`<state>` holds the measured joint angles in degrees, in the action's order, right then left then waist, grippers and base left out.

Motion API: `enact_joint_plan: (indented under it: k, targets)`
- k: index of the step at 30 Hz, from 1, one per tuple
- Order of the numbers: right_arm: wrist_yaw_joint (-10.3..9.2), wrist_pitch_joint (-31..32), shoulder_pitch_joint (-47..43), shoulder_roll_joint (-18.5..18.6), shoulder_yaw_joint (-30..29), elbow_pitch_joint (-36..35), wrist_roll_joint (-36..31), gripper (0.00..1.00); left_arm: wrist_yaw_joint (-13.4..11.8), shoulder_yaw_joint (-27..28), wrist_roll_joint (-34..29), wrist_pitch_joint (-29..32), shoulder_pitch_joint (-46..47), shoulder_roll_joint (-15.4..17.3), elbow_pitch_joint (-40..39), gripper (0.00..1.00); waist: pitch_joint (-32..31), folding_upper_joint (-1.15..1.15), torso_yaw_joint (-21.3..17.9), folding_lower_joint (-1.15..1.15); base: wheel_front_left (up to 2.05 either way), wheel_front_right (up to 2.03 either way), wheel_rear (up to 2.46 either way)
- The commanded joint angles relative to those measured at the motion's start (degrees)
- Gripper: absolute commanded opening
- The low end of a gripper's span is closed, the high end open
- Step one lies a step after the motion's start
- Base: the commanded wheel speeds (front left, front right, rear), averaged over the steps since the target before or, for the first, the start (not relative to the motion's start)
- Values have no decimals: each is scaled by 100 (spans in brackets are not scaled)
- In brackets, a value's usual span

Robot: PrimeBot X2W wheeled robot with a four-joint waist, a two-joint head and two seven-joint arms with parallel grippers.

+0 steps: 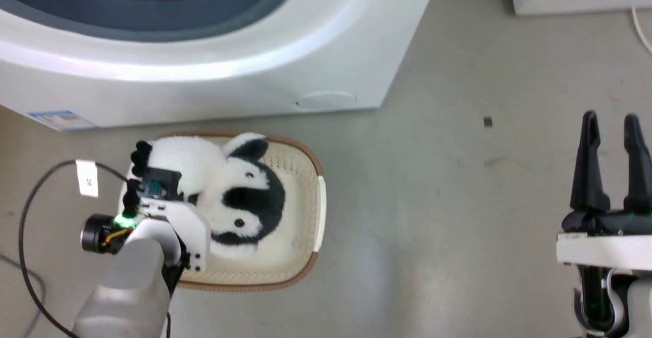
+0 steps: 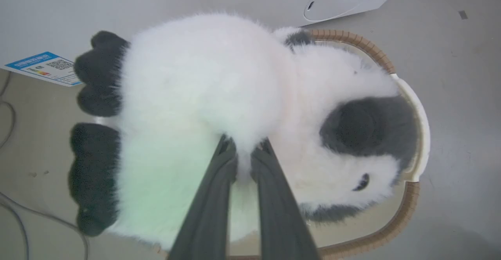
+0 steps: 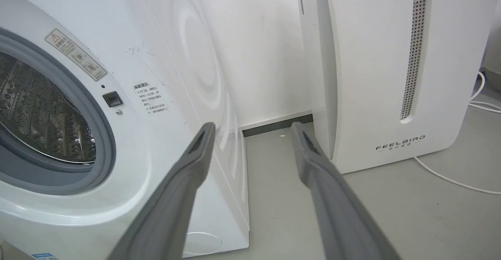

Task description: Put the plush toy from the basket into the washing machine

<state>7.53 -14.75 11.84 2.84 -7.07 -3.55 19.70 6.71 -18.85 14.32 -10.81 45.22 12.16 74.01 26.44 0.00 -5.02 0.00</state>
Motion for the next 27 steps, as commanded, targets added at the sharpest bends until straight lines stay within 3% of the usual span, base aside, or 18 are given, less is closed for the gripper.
enact_joint_plan:
  k: [1,10,22,27]
  targets:
    - [-4,-25,-142,4,-5,36,-24,100,11,-20,49,-140,-111,-20,-17,0,-314,0,114,0,0,0,0]
    - [-4,-25,-496,4,-37,119,-85,100,-168,-5,89,-412,-507,-89,-534,0,-913,0,317,0,0,0,0]
    - [-4,-25,-593,4,-43,120,-76,100,-740,482,-113,-418,-1128,151,-3122,0,-1114,0,364,0,0,0,0]
    - [-4,-25,-590,4,-26,104,-66,100,-842,682,-229,-419,-1164,201,-3842,0,-1003,0,252,0,0,0,0]
